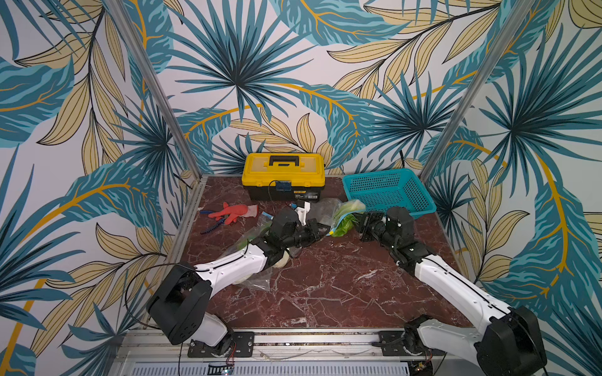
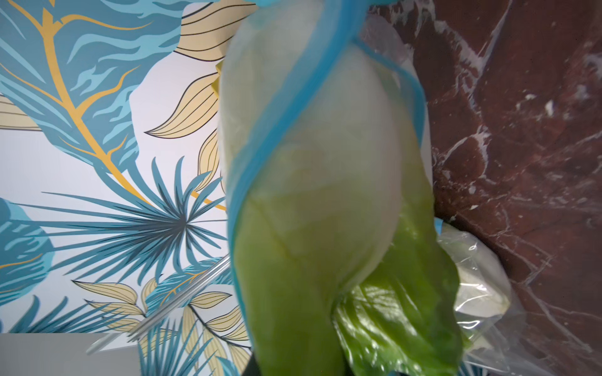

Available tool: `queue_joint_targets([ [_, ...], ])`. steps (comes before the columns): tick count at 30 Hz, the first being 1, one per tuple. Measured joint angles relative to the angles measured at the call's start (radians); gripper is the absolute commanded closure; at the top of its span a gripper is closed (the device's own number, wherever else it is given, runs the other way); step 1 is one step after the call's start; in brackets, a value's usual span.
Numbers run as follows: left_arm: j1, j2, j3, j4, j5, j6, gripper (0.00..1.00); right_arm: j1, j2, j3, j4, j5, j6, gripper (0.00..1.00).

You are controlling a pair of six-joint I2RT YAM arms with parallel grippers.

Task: Put the chinese cabbages into a zipper bag and zip it
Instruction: Place the Chinese cabbage in the zipper food storage bag.

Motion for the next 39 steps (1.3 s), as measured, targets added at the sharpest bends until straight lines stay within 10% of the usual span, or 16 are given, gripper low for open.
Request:
queue_joint_targets([
  [8, -0.004, 0.034, 0.222, -0.058, 0.007, -0.161, 1.0, 0.009, -0.003, 0.283, -0.323, 0.145, -0.241, 0.68],
  [16, -0.023, 0.046, 0.286, -0.06, 0.053, -0.31, 1.0, -0.003, 0.06, 0.44, -0.589, 0.232, -0.55, 0.57],
  [39, 0.086, 0.098, 0.134, 0.033, 0.113, -0.472, 1.0, -0.177, 0.06, 0.507, -0.78, -0.271, -1.098, 0.32],
])
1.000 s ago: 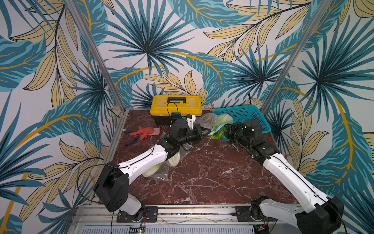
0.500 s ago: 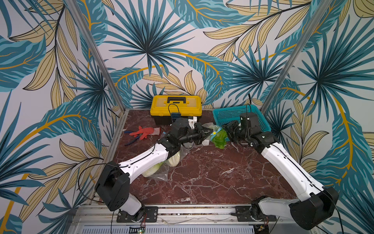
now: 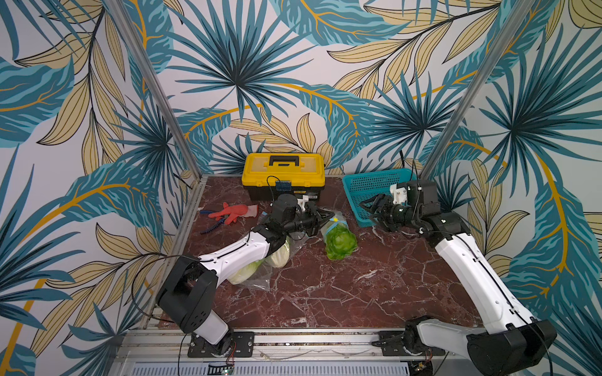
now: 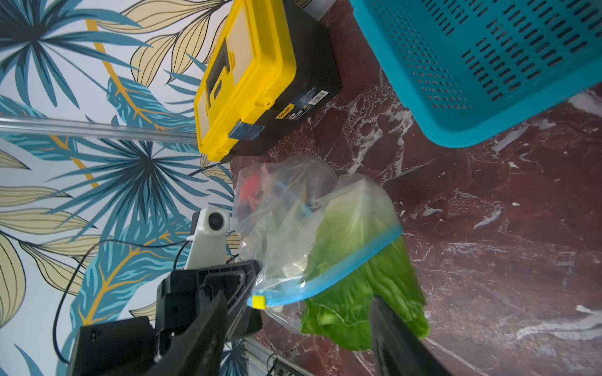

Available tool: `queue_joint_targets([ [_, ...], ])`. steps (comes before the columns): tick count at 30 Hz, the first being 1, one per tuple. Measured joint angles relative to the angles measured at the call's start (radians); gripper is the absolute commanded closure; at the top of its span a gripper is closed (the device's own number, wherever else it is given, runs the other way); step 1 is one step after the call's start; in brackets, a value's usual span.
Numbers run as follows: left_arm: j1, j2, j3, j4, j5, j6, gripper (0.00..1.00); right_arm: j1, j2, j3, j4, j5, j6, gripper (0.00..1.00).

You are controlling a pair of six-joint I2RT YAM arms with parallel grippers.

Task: Put the chinese cabbages into a zipper bag and zip it
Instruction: Place the Chinese cabbage in the zipper food storage bag.

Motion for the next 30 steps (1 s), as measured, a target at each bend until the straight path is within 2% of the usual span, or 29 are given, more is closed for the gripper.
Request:
queue_joint_targets([
  [4, 0.026, 0.031, 0.0, 0.002, 0.02, -0.014, 1.0, -0.021, -0.007, 0.026, -0.078, -0.005, -0.155, 0.33],
  [7, 0.037, 0.054, 0.0, 0.013, 0.034, -0.021, 1.0, -0.004, -0.055, -0.032, -0.108, 0.054, -0.26, 0.33],
  [12, 0.04, 0.093, 0.0, 0.016, 0.053, -0.026, 1.0, 0.15, -0.167, -0.246, -0.139, 0.205, -0.428, 0.31],
  [18, 0.04, 0.098, 0.0, 0.029, 0.066, -0.027, 1.0, 0.239, -0.122, -0.328, -0.135, 0.316, -0.542, 0.28],
  [21, 0.04, 0.098, 0.0, 0.031, 0.068, -0.027, 1.0, 0.272, -0.055, -0.334, -0.076, 0.32, -0.516, 0.28],
  [25, 0.04, 0.098, -0.003, 0.035, 0.067, -0.025, 1.0, 0.273, 0.019, -0.391, 0.115, 0.26, -0.34, 0.26],
  [28, 0.04, 0.098, -0.013, 0.04, 0.066, -0.024, 1.0, 0.28, 0.064, -0.478, 0.272, 0.225, -0.203, 0.17],
  [30, 0.04, 0.098, -0.021, 0.042, 0.066, -0.024, 1.0, 0.298, 0.099, -0.522, 0.359, 0.221, -0.128, 0.16],
])
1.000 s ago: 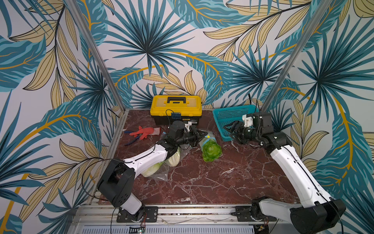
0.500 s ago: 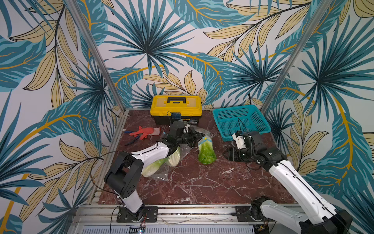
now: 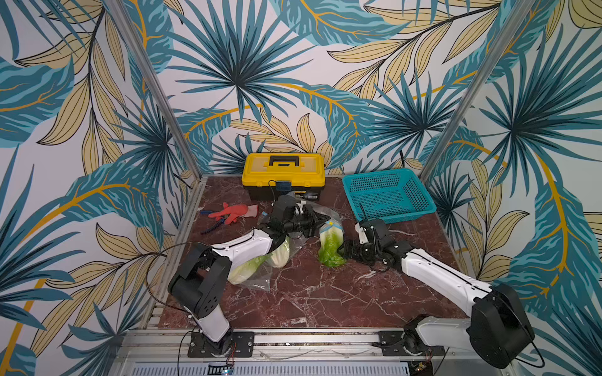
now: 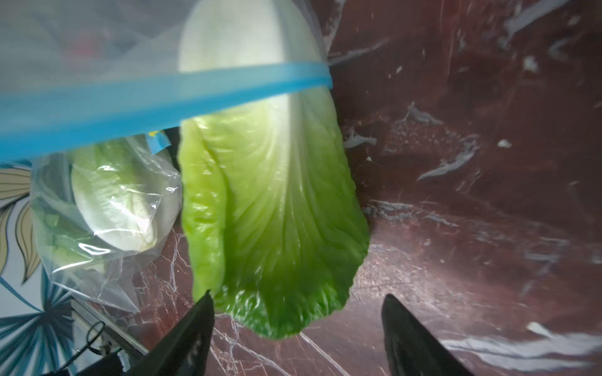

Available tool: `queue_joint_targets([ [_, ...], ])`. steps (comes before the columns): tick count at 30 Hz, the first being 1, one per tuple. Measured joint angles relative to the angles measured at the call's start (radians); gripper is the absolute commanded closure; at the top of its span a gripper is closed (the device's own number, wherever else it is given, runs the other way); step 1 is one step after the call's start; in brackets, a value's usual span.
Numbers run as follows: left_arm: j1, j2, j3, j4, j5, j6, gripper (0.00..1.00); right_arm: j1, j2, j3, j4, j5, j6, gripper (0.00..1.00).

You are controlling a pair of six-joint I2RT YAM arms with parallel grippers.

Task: Put the chinese cabbages into a zipper bag and zip it
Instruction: Place the Chinese cabbage in the zipper food storage bag.

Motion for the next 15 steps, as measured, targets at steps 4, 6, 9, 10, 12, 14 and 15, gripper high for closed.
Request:
queue_joint_targets([
  [4, 0.0, 0.0, -0.009, 0.002, 0.0, 0.004, 1.0, 0.058, 0.087, -0.007, 0.134, 0.019, 0.096, 0.16],
  [6, 0.0, 0.0, -0.016, 0.004, 0.0, 0.008, 1.0, 0.082, 0.138, -0.011, 0.209, 0.042, 0.135, 0.19],
  [9, 0.0, 0.0, -0.037, 0.008, 0.0, 0.019, 1.0, 0.094, 0.195, -0.041, 0.331, 0.07, 0.175, 0.37],
  [10, 0.0, 0.0, -0.046, 0.009, 0.0, 0.023, 1.0, 0.095, 0.205, -0.051, 0.364, 0.075, 0.181, 0.43],
  [12, 0.0, 0.0, -0.067, 0.01, 0.0, 0.027, 1.0, 0.094, 0.214, -0.078, 0.451, 0.082, 0.2, 0.56],
  [14, 0.0, 0.0, -0.082, 0.009, 0.0, 0.033, 1.0, 0.094, 0.221, -0.097, 0.52, 0.084, 0.201, 0.72],
  [15, 0.0, 0.0, -0.088, 0.009, 0.0, 0.036, 1.0, 0.094, 0.228, -0.105, 0.549, 0.084, 0.197, 0.8],
])
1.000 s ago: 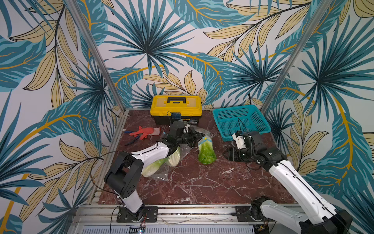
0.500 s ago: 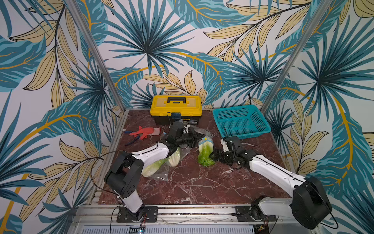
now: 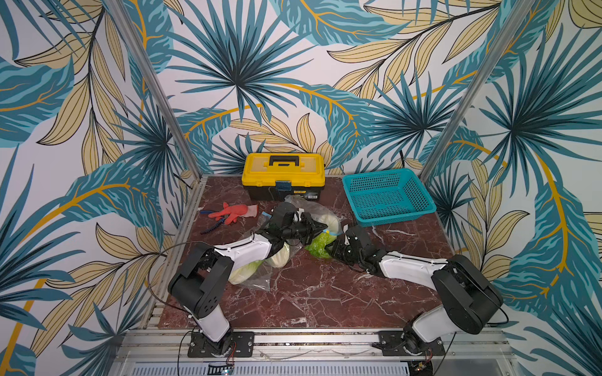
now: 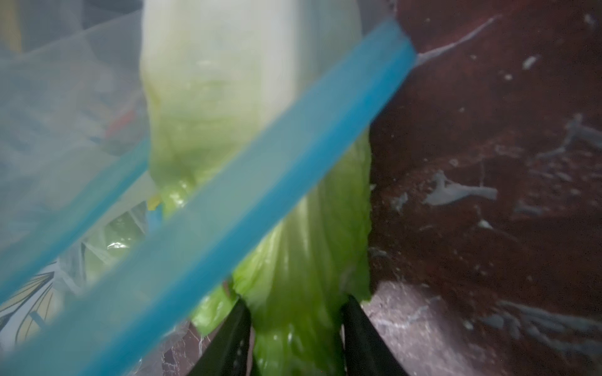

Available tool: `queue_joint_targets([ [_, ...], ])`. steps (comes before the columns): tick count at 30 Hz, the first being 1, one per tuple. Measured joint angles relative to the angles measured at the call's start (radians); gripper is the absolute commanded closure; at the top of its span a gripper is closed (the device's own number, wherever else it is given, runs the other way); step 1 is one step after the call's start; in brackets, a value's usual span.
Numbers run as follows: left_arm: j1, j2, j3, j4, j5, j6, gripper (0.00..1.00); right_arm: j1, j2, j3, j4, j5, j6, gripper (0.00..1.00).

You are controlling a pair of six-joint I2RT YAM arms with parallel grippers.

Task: Put the chinese cabbages into a zipper bag and zip it
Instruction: Place the Chinese cabbage in the zipper food storage bag.

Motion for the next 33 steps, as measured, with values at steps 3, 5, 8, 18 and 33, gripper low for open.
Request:
queue_joint_targets([
  [3, 0.0, 0.0, -0.011, 0.0, 0.004, 0.01, 1.0, -0.002, 0.013, -0.011, 0.055, 0.0, -0.018, 0.93],
  [5, 0.003, 0.0, -0.019, 0.001, 0.012, 0.02, 1.0, -0.002, -0.001, -0.013, 0.052, 0.002, -0.054, 0.97],
  [8, 0.012, -0.005, -0.035, -0.005, 0.034, 0.047, 1.0, -0.001, -0.079, -0.01, -0.027, 0.014, -0.164, 1.0],
  [18, 0.009, -0.026, 0.026, -0.075, 0.078, 0.112, 1.0, -0.101, -0.325, 0.04, -0.143, -0.044, -0.141, 1.0],
  [33, -0.012, -0.084, 0.091, -0.026, 0.08, 0.175, 1.0, -0.208, -0.375, 0.023, 0.195, -0.143, 0.3, 1.0],
])
